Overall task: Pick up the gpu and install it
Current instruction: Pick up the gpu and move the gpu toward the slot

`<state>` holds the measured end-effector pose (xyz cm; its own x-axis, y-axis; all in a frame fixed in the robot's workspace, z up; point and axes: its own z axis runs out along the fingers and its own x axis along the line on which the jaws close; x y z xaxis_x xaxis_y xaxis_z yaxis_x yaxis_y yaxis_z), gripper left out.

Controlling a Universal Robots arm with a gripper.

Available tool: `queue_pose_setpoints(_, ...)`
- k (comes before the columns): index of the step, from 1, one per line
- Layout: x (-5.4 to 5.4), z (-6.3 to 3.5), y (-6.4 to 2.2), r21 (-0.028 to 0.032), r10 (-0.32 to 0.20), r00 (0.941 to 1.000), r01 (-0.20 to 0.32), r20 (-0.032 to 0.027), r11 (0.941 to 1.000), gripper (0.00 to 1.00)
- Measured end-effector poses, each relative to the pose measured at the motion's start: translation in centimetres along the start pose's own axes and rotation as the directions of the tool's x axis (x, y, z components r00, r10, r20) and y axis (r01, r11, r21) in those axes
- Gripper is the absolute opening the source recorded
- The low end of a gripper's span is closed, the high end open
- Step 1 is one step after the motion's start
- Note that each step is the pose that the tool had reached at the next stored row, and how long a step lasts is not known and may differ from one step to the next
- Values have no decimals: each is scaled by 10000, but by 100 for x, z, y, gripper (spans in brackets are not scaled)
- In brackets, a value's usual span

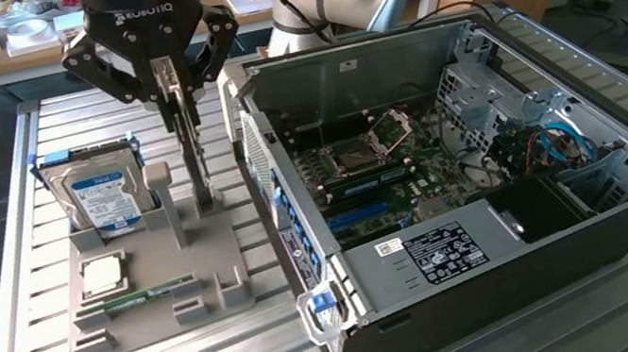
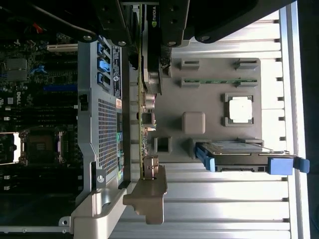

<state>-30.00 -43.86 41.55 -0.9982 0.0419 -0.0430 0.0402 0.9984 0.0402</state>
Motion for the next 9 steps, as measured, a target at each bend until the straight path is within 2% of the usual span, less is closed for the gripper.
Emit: queue_pose_setpoints(9, -34, 0, 2, 1, 0, 10000, 0, -2, 10000, 27)
